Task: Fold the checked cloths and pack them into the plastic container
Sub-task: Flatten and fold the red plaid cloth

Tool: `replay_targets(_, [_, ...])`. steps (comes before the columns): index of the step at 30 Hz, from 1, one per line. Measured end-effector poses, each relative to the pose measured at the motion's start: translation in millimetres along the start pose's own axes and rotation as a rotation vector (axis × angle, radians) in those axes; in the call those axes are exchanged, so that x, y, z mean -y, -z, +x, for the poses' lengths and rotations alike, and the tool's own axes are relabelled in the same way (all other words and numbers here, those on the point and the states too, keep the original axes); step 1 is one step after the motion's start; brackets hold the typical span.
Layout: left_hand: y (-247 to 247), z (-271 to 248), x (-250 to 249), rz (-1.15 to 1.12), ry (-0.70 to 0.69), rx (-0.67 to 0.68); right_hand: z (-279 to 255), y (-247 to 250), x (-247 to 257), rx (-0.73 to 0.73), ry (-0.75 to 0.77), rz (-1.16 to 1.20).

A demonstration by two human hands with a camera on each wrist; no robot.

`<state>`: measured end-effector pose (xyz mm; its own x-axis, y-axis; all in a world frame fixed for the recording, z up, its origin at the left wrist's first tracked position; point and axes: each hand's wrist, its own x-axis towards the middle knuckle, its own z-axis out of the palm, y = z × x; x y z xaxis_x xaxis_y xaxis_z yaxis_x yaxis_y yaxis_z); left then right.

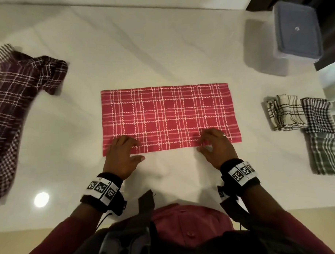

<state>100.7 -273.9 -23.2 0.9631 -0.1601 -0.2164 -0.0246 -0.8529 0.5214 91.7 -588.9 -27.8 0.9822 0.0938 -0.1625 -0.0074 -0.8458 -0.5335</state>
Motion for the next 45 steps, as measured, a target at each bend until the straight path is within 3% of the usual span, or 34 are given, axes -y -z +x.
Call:
replay_targets(5, [3, 2, 2, 0.164, -0.059, -0.106, 8, -1, -1, -0.053, 0.050, -0.078])
replay_targets(9, [22, 14, -6, 0.194, -0.059, -0.205, 24, 12, 4, -0.192, 0.074, -0.135])
replay_targets(15, [72, 84, -31, 0.290, -0.093, -0.284, 98, 49, 27, -0.322, 0.077, -0.275])
replay_targets(21, [86, 163, -25, 0.302, -0.013, -0.182, 185, 58, 38, -0.181, 0.006, -0.403])
replay_targets(26, [68, 192, -6, 0.153, 0.054, -0.038, 215, 36, 24, -0.035, -0.064, -0.430])
replay_targets(36, [59, 200, 6, 0.126, -0.007, -0.062, 208, 31, 9, -0.112, -0.092, -0.316])
replay_targets(45, [78, 193, 11, 0.237, -0.036, -0.037, 201, 38, 2, -0.057, -0.086, -0.188])
